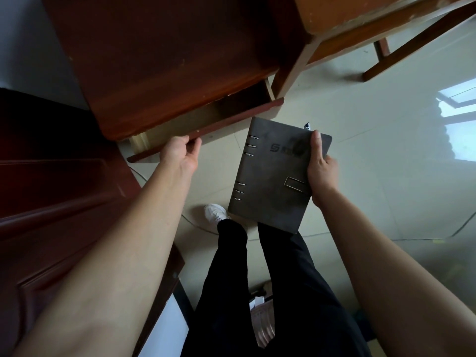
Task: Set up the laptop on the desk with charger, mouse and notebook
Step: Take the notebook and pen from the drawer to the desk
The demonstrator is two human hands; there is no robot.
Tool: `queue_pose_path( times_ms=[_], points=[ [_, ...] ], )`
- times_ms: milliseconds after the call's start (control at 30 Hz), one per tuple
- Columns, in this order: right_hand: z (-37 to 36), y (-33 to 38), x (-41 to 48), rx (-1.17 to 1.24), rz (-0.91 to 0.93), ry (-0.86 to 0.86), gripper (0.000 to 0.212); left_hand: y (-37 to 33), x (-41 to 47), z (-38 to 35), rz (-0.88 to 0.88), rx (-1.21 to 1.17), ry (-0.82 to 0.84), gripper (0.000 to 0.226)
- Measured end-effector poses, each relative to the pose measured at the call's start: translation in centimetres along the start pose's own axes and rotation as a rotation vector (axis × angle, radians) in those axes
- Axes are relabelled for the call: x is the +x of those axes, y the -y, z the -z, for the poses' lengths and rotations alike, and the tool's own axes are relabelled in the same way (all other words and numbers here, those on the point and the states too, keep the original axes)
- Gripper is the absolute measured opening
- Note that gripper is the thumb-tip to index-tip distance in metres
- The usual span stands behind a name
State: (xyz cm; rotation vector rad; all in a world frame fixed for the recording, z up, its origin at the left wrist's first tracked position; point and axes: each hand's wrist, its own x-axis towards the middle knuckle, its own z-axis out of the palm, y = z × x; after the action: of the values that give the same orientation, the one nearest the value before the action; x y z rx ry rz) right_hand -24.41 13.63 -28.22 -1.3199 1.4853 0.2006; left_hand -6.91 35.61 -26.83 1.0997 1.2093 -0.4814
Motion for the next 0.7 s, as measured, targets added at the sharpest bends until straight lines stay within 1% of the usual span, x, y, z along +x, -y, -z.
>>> queue_pose_path(
  times_ms=[67, 167, 200, 233, 300, 333, 400, 467, 533, 567, 600, 633, 667, 700],
  points=[
    [-0.3, 0.1, 0.3, -0.025, 0.006, -0.009, 0.095, -1.0, 0.0, -1.0, -0.003, -0.014, 0.016, 0.033],
    [-0.5, 0.3, 0.6, -0.038, 0.026, 0.007, 0.091, -2.0, -0.3, -2.1, -0.024, -0.051, 0.045, 0.017],
    [-0.5, 0.3, 0.8, -0.040, 0.033, 0.017, 0.092, -2.3, -0.5, -2.4, -0.027, -0.070, 0.049, 0.017],
    [-0.5, 0.4, 0.9, -0.048, 0.039, 0.027, 0.095, -2.6, -0.5, -2.6, -0.032, -0.093, 0.049, 0.021],
    [-0.5, 0.5, 1.0, -0.074, 0.043, 0.042, 0.108, -3.3, -0.4, -2.8, -0.029, -0.137, 0.046, 0.030],
    [-0.4, 0.6, 1.2, -0.085, 0.051, 0.039, 0.113, -3.5, -0.5, -3.1, -0.024, -0.150, 0.064, 0.030],
    [-0.4, 0.9, 1.3, -0.100, 0.076, 0.033, 0.116, -3.8, -0.5, -3.3, -0.020, -0.169, 0.098, 0.026],
    [-0.5, 1.0, 1.4, -0.104, 0.085, 0.055, 0.107, -4.0, -0.4, -3.3, -0.018, -0.204, 0.138, 0.030],
    [-0.6, 0.9, 1.8, -0.088, 0.114, 0.074, 0.082, -4.1, 0.2, -3.0, -0.015, -0.248, 0.195, 0.039],
    [-0.6, 0.8, 2.0, -0.062, 0.129, 0.088, 0.071, -4.0, 0.5, -2.7, -0.005, -0.269, 0.239, 0.047],
    [-0.5, 0.7, 2.1, -0.041, 0.139, 0.109, 0.066, -3.7, 0.8, -2.4, 0.003, -0.270, 0.284, 0.057],
    [-0.5, 0.6, 2.2, -0.033, 0.137, 0.129, 0.065, -3.1, 0.8, -1.9, -0.003, -0.214, 0.317, 0.065],
    [-0.5, 0.4, 2.1, -0.031, 0.131, 0.143, 0.066, -2.3, 0.6, -1.5, -0.030, -0.079, 0.334, 0.064],
    [-0.6, 0.3, 1.9, -0.023, 0.125, 0.154, 0.069, -1.3, 0.2, -1.0, -0.075, 0.123, 0.331, 0.055]
  ],
)
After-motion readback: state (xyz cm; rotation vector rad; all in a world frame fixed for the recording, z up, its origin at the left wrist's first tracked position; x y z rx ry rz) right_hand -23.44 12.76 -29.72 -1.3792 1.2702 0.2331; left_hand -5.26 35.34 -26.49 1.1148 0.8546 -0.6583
